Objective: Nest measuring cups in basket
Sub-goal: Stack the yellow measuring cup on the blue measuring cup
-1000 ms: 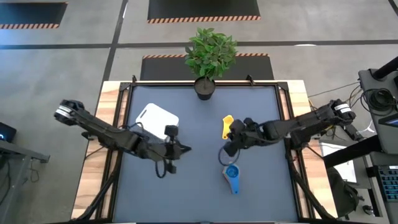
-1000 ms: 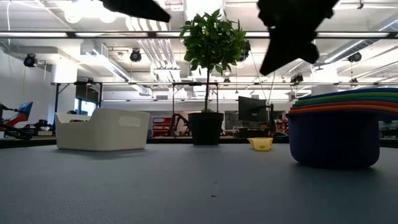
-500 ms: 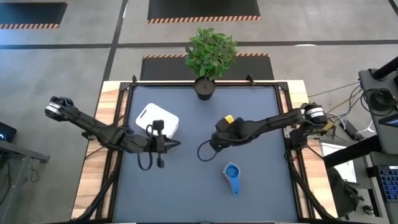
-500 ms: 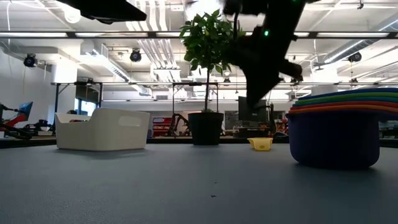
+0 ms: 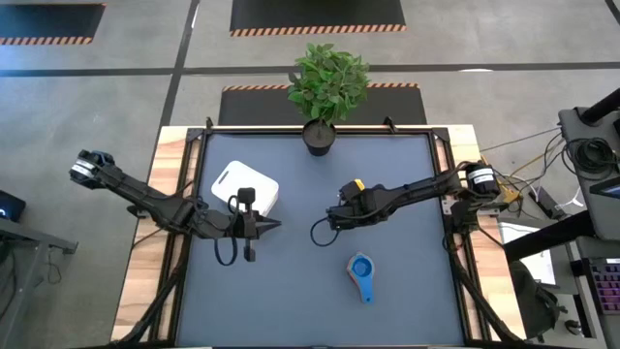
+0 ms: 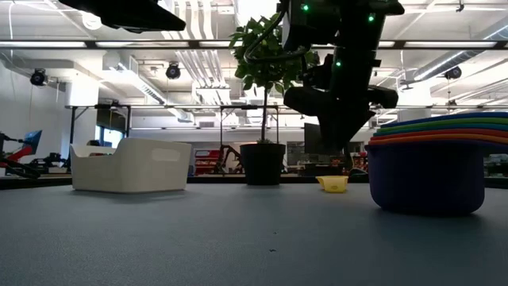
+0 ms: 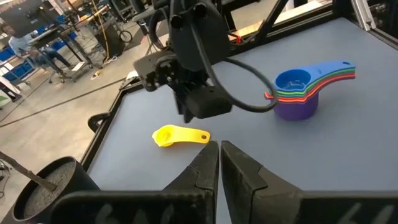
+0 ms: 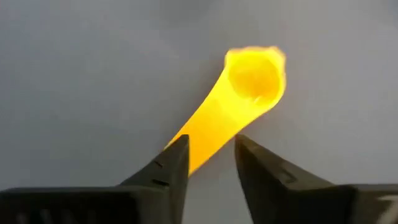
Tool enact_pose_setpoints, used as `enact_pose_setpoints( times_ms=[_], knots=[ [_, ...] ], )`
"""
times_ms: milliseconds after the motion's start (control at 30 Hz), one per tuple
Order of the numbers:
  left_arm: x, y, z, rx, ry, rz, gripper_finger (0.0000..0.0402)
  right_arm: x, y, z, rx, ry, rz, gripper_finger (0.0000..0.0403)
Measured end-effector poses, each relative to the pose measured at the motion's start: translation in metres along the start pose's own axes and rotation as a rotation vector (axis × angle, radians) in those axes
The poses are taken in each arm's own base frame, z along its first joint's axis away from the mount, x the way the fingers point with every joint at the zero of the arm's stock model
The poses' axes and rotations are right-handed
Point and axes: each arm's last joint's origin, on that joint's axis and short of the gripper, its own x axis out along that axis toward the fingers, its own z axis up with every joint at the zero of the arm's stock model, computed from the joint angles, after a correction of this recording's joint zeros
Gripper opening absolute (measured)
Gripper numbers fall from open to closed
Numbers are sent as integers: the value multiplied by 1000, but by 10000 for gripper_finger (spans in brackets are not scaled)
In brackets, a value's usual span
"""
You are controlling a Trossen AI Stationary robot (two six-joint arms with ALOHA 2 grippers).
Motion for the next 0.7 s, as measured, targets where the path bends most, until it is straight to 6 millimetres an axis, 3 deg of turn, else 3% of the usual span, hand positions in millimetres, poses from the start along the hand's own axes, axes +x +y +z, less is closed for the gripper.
enact_pose_setpoints(
  times_ms=[333, 700],
  knots=[
    [0, 1, 3, -6, -10, 3, 0, 17, -1, -7, 119, -112, 9, 235],
    [0, 1, 3, -3, -10, 2, 0, 47, -12, -29, 227, -144, 12, 279]
  ],
)
